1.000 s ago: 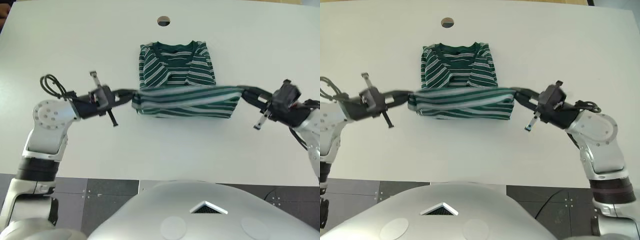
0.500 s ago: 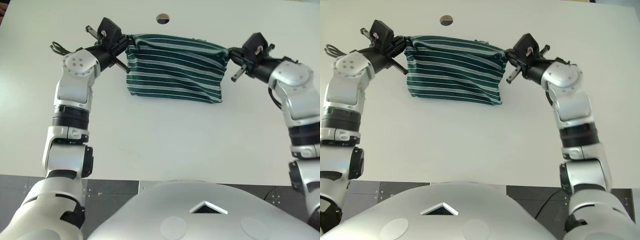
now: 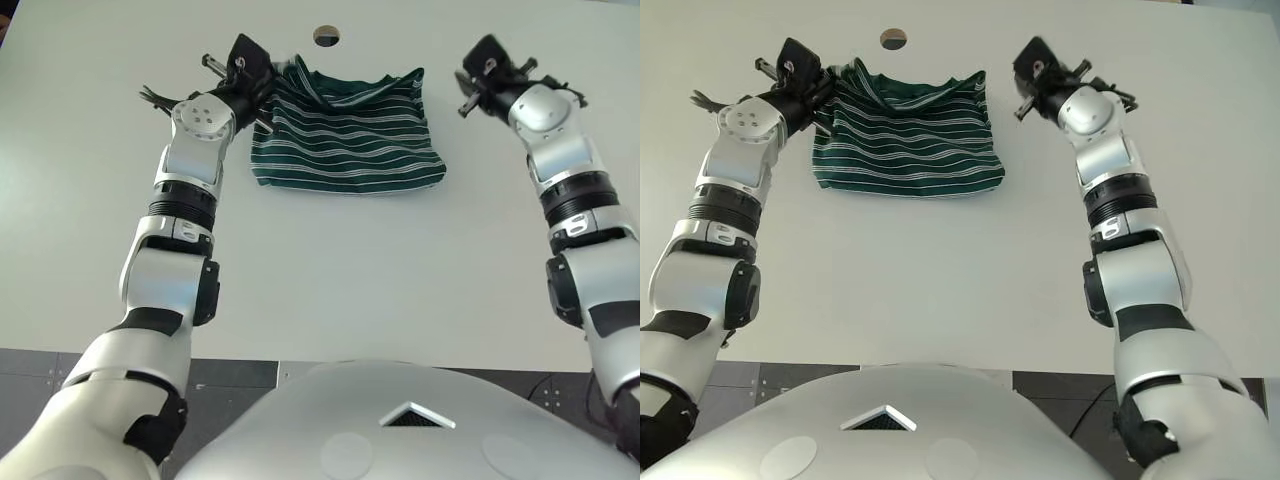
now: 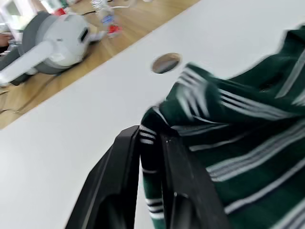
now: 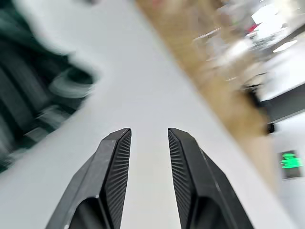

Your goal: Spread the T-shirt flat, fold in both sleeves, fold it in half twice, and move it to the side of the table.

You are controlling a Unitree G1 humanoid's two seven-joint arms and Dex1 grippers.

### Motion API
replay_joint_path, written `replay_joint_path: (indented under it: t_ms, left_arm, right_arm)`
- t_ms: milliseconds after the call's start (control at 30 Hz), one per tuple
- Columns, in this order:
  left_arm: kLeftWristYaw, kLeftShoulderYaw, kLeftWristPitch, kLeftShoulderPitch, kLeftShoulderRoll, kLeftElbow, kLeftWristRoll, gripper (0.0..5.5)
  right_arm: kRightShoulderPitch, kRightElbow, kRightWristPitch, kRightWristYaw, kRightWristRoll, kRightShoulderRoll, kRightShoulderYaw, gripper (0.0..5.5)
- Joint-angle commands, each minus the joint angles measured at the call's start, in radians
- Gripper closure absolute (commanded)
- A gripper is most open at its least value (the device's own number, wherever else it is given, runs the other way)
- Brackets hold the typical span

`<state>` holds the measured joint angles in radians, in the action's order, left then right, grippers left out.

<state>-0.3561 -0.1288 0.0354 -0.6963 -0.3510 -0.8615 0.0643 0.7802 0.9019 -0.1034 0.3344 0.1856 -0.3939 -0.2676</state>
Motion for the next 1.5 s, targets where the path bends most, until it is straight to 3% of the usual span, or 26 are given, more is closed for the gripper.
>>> replay_joint_path:
  t_ms: [33,133,233,300,400,633,967,1267,1500]
  left_arm:
    - [0.100,0.040,-0.032,-0.059,-0.010,-0.052,0.022,4.82]
    - [0.166,0.074,-0.027,-0.084,-0.023,-0.101,0.022,4.82]
    - [0.167,0.085,-0.058,-0.072,-0.023,-0.089,0.022,4.82]
    - [0.083,0.063,-0.138,0.003,-0.016,0.052,0.006,4.95]
    - [-0.098,0.007,-0.107,0.147,0.003,0.329,-0.057,5.33]
    - [-0.224,-0.137,0.156,0.368,0.013,0.711,-0.033,5.37]
    - [-0.277,-0.280,0.365,0.447,-0.069,0.777,0.114,5.37]
    - [-0.362,-0.271,0.402,0.486,-0.183,0.800,0.127,5.37]
    - [-0.445,-0.237,0.374,0.525,-0.249,0.908,0.071,5.37]
  right_arm:
    - [0.003,-0.038,-0.099,-0.005,0.003,-0.006,0.031,4.08]
    - [-0.043,-0.114,-0.139,0.026,0.025,-0.007,0.007,4.08]
    - [-0.087,-0.190,-0.156,0.065,0.045,-0.003,-0.019,4.59]
    - [-0.112,-0.232,-0.163,0.092,0.069,-0.003,-0.044,4.96]
    - [-0.124,-0.226,-0.153,0.113,0.108,0.012,-0.079,5.39]
    - [-0.116,-0.100,-0.116,0.095,0.191,0.082,-0.146,5.40]
    - [-0.127,0.005,-0.057,0.128,0.346,0.085,-0.271,5.40]
    - [-0.493,-0.804,0.224,0.541,0.326,-0.212,-0.276,5.40]
    - [-0.683,-1.148,0.262,0.711,0.285,-0.334,-0.314,5.40]
